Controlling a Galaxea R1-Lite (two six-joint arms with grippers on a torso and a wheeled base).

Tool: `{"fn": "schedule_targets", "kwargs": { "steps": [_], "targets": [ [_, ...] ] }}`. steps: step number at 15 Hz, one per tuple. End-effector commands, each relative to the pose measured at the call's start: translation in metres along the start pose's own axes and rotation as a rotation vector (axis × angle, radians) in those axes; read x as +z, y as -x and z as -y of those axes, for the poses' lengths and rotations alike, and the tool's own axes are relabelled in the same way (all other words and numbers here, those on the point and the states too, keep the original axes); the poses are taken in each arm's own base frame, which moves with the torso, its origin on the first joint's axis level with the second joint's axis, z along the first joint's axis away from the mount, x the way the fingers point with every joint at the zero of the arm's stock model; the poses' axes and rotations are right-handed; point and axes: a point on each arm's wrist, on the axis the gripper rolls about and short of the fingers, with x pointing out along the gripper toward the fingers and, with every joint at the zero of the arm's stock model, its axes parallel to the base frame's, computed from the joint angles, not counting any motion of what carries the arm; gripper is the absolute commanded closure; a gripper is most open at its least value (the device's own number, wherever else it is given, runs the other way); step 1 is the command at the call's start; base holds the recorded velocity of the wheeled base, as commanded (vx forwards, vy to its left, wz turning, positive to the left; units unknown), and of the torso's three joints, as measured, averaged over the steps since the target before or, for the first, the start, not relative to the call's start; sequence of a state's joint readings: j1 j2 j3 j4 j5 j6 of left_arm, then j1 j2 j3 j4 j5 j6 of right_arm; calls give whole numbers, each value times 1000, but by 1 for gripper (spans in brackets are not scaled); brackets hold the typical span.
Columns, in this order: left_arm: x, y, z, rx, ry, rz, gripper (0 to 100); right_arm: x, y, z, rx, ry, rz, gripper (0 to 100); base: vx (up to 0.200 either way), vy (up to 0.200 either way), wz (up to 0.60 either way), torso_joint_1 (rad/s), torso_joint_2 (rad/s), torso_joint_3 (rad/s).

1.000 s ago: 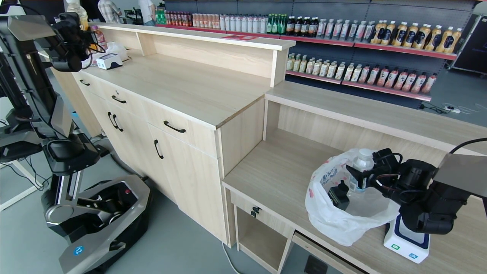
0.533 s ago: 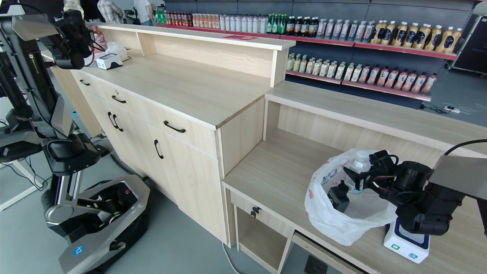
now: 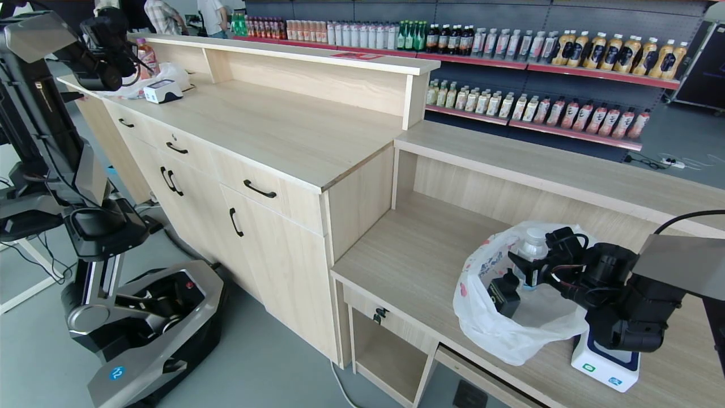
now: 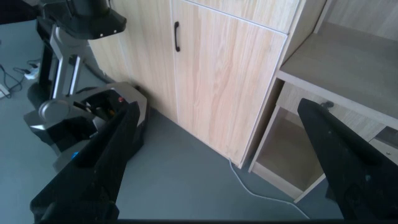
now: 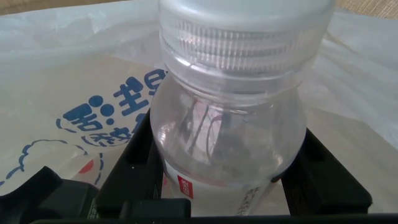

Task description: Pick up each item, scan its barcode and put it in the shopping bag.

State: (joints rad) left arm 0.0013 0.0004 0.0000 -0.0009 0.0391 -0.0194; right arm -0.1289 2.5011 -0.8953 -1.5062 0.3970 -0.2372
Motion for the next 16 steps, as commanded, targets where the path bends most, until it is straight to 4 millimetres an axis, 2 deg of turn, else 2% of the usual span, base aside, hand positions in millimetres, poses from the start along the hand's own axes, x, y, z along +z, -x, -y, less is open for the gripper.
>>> {"fn": "schedule_targets", "kwargs": {
  "steps": [1, 16],
  "targets": [
    [0, 0, 0, 1, 1, 0, 0, -3, -2, 0, 1, -2, -1, 100, 0, 0, 0, 0, 0, 0],
    [0, 0, 0, 1, 1, 1, 0, -7, -3, -1, 4, 17, -12, 100, 0, 0, 0, 0, 0, 0]
  ]
}}
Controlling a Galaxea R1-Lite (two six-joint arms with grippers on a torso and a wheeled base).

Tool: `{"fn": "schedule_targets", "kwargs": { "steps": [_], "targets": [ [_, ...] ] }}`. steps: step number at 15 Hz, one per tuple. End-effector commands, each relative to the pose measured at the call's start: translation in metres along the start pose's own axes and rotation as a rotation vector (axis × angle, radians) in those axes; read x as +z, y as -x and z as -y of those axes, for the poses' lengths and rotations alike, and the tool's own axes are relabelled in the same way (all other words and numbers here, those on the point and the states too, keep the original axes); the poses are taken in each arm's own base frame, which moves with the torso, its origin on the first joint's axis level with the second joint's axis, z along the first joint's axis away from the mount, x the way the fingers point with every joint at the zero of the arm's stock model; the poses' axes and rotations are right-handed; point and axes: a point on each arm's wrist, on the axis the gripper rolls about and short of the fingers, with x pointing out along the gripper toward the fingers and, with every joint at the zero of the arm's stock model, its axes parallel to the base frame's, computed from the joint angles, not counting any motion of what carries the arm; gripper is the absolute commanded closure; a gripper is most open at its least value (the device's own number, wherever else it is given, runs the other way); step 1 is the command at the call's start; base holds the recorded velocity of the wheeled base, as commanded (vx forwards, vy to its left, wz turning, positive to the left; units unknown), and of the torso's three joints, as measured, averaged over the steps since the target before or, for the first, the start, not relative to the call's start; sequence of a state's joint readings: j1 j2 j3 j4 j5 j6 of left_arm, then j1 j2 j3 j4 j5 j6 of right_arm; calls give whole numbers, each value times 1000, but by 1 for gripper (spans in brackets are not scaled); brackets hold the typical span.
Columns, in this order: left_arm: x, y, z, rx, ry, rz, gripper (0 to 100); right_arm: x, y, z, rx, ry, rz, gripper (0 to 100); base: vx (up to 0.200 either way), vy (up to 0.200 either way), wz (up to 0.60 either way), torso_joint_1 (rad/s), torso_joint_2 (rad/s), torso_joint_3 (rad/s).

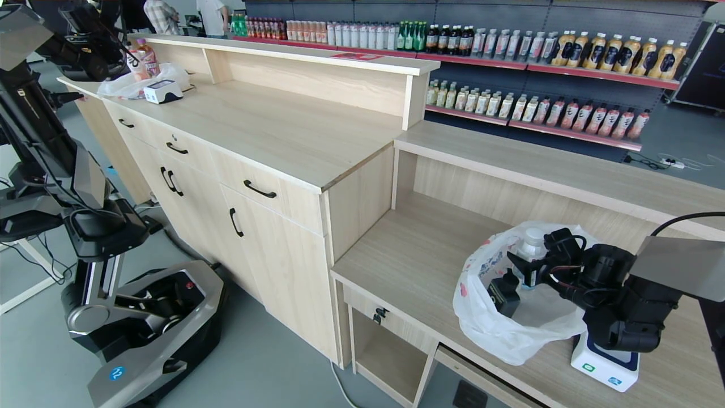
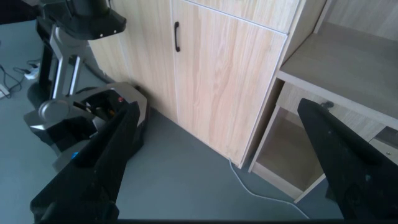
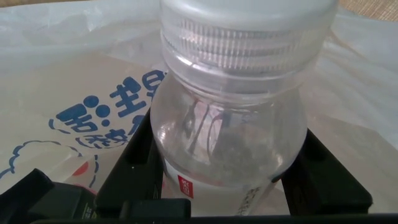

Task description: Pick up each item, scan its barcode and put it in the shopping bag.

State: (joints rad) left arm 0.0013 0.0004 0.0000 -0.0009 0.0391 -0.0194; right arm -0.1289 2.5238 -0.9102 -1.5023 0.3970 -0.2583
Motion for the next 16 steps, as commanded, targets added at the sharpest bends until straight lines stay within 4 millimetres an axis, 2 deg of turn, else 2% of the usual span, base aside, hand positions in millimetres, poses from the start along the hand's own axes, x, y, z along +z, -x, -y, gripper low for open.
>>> {"fn": "schedule_targets", "kwargs": {
  "steps": [1, 2, 7, 14, 15, 16],
  "targets": [
    [0, 0, 0, 1, 1, 0, 0, 0, 0, 0, 1, 1, -1, 100, 0, 0, 0, 0, 0, 0],
    [0, 0, 0, 1, 1, 1, 0, 0, 0, 0, 1, 0, -2, 0, 0, 0, 0, 0, 0, 0],
    [0, 0, 0, 1, 1, 1, 0, 10, 2, 6, -10, 4, 16, 0, 0, 0, 0, 0, 0, 0],
    [0, 0, 0, 1, 1, 1, 0, 67, 19, 21, 64, 55, 124, 0, 0, 0, 0, 0, 0, 0],
    [0, 0, 0, 1, 1, 1, 0, 68, 20, 22, 69, 56, 124, 0, 0, 0, 0, 0, 0, 0],
    [0, 0, 0, 1, 1, 1, 0, 77, 32, 27, 95, 66, 99, 0, 0, 0, 0, 0, 0, 0]
  ]
}}
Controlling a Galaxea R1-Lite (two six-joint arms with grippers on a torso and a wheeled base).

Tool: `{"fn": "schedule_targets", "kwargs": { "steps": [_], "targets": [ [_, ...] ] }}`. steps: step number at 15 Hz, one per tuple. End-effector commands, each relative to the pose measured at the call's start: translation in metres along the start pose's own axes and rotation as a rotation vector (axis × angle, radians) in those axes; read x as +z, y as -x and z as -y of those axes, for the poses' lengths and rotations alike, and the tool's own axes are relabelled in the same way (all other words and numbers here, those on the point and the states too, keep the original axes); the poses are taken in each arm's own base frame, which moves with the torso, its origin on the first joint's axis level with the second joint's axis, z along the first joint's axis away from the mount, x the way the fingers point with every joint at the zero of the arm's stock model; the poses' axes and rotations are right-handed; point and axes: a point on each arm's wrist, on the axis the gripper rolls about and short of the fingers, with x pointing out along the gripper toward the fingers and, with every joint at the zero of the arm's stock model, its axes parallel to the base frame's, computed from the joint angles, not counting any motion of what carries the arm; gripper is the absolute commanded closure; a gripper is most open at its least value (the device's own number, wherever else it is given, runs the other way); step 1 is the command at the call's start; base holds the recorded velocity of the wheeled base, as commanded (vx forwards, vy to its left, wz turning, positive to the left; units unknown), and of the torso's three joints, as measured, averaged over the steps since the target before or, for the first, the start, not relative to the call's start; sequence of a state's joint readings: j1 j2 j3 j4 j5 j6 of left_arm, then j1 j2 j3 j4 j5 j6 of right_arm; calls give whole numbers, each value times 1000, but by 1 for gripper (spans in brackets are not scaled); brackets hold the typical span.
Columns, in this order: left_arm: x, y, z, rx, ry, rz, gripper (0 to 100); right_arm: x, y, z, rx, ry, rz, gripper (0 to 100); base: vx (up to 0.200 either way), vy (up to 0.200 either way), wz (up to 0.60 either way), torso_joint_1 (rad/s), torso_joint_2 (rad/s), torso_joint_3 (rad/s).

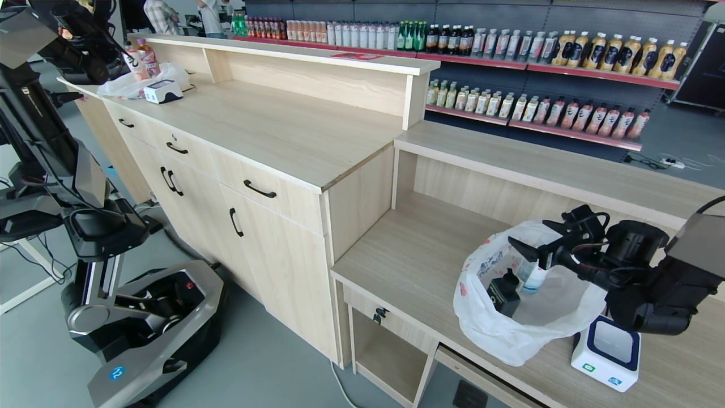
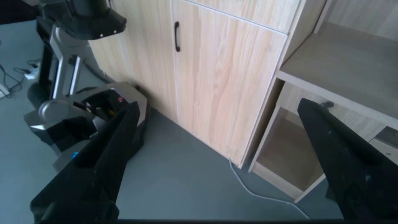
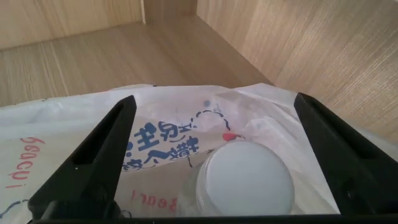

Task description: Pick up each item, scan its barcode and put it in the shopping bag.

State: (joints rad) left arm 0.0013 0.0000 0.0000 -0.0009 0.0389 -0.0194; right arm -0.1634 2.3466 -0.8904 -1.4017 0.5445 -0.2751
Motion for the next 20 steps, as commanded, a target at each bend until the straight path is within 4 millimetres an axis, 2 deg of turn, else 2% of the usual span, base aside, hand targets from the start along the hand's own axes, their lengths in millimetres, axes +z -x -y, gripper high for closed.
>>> {"fn": "schedule_targets", "kwargs": {
  "steps": [1, 3, 6, 8, 9, 11, 13, 14, 17, 19, 20],
  "targets": [
    [0, 0, 0, 1, 1, 1, 0, 29, 18, 7, 3, 36, 4, 0, 0, 0, 0, 0, 0, 0],
    [0, 0, 0, 1, 1, 1, 0, 48, 31, 10, -11, 66, 9, 0, 0, 0, 0, 0, 0, 0],
    [0, 0, 0, 1, 1, -1, 0, 118, 62, 9, -46, 136, 118, 0, 0, 0, 0, 0, 0, 0],
    [0, 0, 0, 1, 1, 1, 0, 155, 91, 0, -74, 183, 187, 0, 0, 0, -300, 4, 1, 1],
    [0, 0, 0, 1, 1, -1, 0, 175, 111, -7, -89, 204, 206, 0, 0, 0, -600, 7, -2, 7],
    [0, 0, 0, 1, 1, 1, 0, 204, 145, -12, -135, 226, 227, 0, 0, 0, -600, 2, 5, 5],
    [0, 0, 0, 1, 1, 1, 0, 217, 169, -11, -250, 202, 182, 0, 0, 0, -600, 7, -2, 2],
    [0, 0, 0, 1, 1, 1, 0, 218, 180, -9, -314, 171, 137, 0, 0, 0, -600, 2, 2, 7],
    [0, 0, 0, 1, 1, 1, 0, 214, 197, -9, -495, 57, 15, 0, 0, 0, -600, -67, 139, 87],
    [0, 0, 0, 1, 1, 1, 0, 205, 208, -18, -644, -61, -28, 0, 0, 0, 0, -144, 327, 183],
    [0, 0, 0, 0, 1, 1, 0, 204, 210, -20, -653, -72, -27, 0, 0, 0, 0, -134, 349, 193]
  ]
}}
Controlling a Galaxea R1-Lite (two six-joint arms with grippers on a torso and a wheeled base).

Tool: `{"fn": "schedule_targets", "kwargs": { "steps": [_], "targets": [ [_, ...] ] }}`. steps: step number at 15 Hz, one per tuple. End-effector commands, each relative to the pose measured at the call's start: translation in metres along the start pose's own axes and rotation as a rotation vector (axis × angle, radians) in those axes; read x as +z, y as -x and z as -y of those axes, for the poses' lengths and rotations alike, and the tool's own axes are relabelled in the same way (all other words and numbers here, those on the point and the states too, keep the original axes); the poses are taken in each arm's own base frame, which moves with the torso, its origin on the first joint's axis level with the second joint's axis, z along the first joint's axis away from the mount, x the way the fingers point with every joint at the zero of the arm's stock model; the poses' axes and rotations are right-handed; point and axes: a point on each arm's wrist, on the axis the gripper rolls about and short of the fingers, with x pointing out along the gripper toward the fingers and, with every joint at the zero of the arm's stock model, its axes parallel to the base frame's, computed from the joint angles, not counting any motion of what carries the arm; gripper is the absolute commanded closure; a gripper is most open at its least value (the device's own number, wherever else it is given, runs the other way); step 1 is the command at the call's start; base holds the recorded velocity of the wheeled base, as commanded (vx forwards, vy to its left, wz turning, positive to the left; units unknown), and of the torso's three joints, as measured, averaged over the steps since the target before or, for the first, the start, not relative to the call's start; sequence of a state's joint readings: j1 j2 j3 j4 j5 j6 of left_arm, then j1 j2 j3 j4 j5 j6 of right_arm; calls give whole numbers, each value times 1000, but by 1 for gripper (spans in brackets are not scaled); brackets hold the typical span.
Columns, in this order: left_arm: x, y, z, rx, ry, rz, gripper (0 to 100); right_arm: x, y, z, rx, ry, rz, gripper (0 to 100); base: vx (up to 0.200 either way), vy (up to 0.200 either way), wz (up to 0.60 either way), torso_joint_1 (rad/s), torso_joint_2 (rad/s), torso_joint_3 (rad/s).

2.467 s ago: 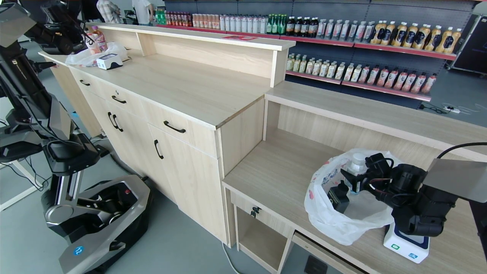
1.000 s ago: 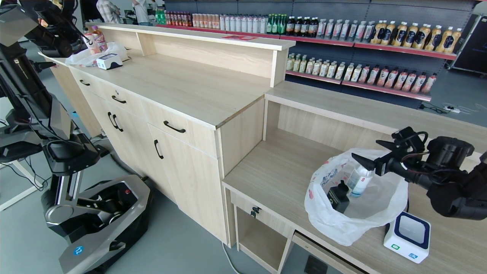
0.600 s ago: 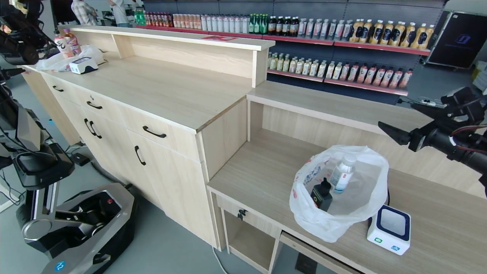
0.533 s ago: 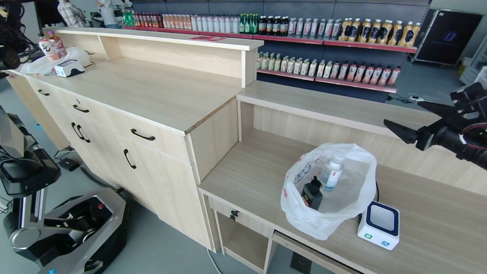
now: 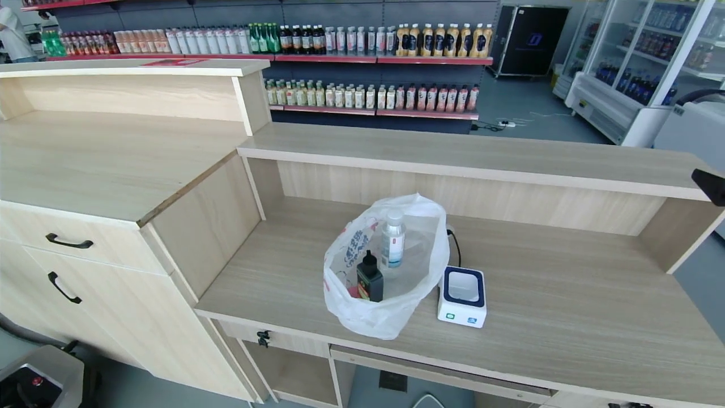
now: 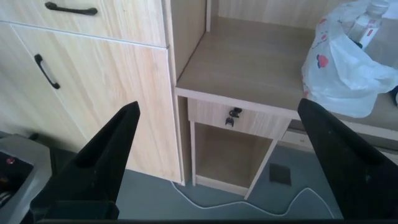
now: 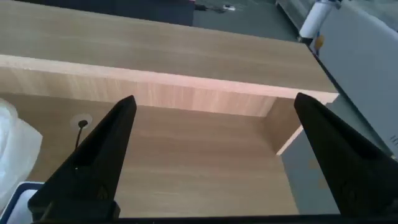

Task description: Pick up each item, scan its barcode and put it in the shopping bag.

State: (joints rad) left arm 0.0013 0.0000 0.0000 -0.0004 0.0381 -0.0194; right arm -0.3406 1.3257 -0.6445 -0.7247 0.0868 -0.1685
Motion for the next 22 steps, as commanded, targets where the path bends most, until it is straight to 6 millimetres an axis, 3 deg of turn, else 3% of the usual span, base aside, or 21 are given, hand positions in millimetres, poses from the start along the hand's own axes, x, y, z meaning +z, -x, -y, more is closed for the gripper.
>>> {"fn": "schedule_targets", "kwargs": {
  "steps": [1, 3, 7, 10, 11, 14, 18, 19, 22],
  "targets": [
    [0, 0, 0, 2, 1, 1, 0, -9, 36, -3, -71, -22, -6, 0, 0, 0, 0, -149, 359, 198],
    [0, 0, 0, 2, 1, 1, 0, -32, 72, -13, -116, -33, -57, 0, 0, 0, 0, -139, 342, 195],
    [0, 0, 0, 2, 1, 1, 0, -34, 130, -28, -51, -159, -89, 0, 0, 0, 0, -122, 305, 177],
    [0, 0, 0, 2, 1, 1, 0, -58, 163, -29, -40, -153, -61, 0, 0, 0, 0, -7, 17, 11],
    [0, 0, 0, 2, 1, 1, 0, -74, 181, -31, -19, -135, -46, 0, 0, 0, 0, 0, 0, 0],
    [0, 0, 0, 0, 1, 1, 0, -110, 202, -35, 1, -104, -51, 0, 0, 0, 0, 0, 0, 0],
    [0, 0, 0, 2, 1, 1, 0, -131, 222, -37, 64, -106, -51, 0, 0, 0, 0, 0, 0, 0],
    [0, 0, 0, 1, 1, 0, 0, -148, 234, -39, 77, -111, -88, 0, 0, 0, 0, 0, 0, 0],
    [0, 0, 0, 2, 1, 1, 0, -147, 233, -39, 87, -118, -81, 0, 0, 0, 0, 0, 0, 0]
  ]
}}
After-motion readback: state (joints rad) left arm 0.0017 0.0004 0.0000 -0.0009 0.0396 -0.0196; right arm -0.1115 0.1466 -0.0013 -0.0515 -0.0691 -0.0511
